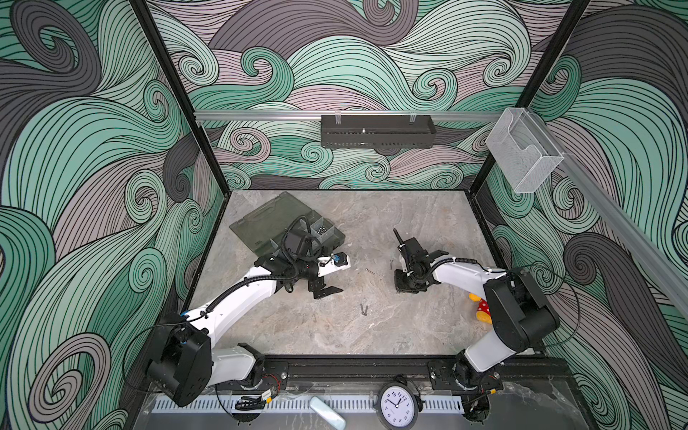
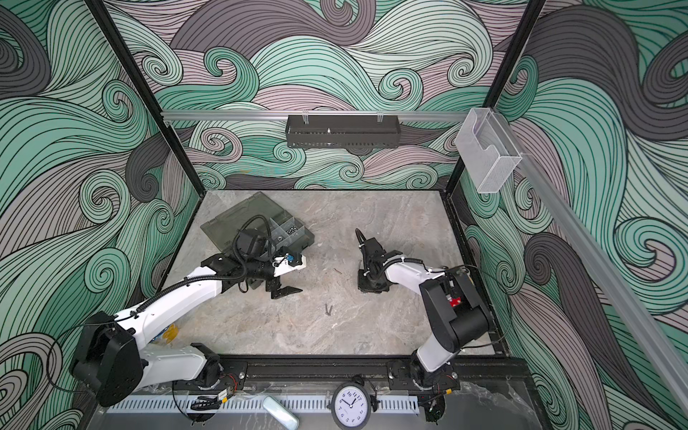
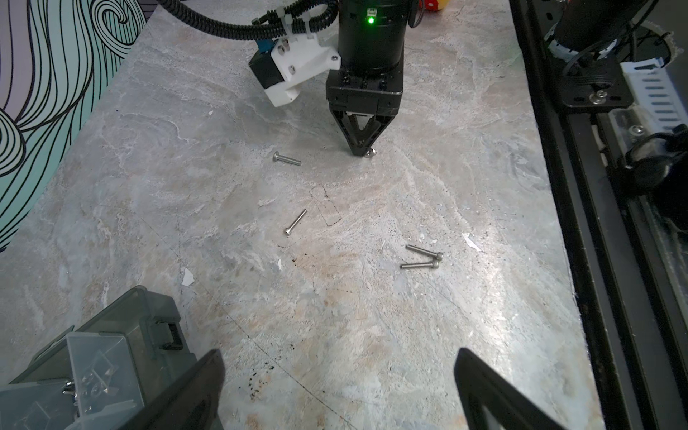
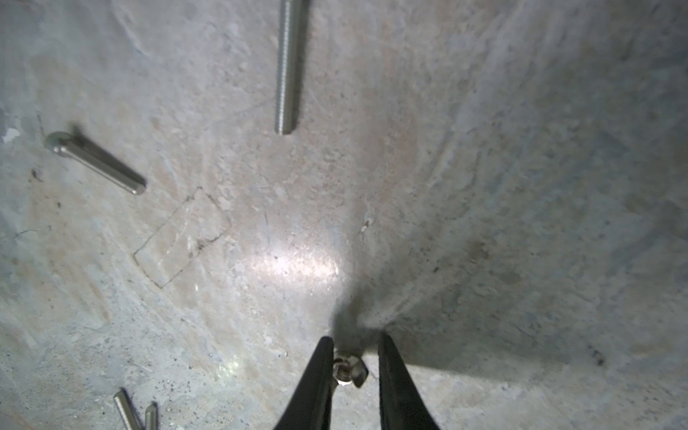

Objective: Sort the screws and nuts into containers
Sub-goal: Pick up the nut from the center of the table, then place the nut into the container.

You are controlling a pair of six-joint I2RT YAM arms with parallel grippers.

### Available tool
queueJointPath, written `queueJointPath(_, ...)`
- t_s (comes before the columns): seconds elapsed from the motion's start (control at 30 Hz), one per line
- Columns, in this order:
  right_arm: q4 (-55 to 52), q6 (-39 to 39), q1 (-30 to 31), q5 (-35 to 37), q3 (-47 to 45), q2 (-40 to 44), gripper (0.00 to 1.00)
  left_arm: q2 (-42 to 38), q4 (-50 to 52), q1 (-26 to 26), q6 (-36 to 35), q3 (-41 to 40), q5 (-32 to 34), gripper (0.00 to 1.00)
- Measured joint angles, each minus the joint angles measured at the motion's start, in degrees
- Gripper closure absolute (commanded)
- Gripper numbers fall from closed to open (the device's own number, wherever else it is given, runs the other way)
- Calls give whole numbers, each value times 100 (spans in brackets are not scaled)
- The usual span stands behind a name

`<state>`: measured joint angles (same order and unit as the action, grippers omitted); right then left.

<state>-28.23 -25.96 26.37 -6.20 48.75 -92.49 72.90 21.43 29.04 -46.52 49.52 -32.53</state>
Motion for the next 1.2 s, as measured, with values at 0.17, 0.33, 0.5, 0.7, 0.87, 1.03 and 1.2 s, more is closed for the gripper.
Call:
queueJointPath(0.17, -13, -24, 15, -20, -37, 52, 82, 0, 0, 4, -17, 0, 17, 2)
queueJointPath(0.33, -35, -46, 39, -22, -37, 57, 85, 0, 0, 7, -37, 0, 44, 1)
queueJointPath(0.5, -46, -79, 46, -22, -37, 57, 90, 0, 0, 39, -46, 0, 87, 1)
queueJointPath(0.7, -81, -103, 63, -22, -37, 79, 95, 4, -114, 50, 116, -2, 879, 1)
queueJointPath(0.87, -101, -61, 98, -107, 37, 103, 95, 114, -341, -44, 562, -2, 2214, 1)
queueJointPath(1.03, -116, 111, 275, -376, 966, -133, 95, 251, -302, -566, 1290, 258, 3062, 1)
queueJointPath(1.2, 146, 337, 426, -706, 2430, -966, 95, 332, -468, -1126, 2223, 573, 3132, 1)
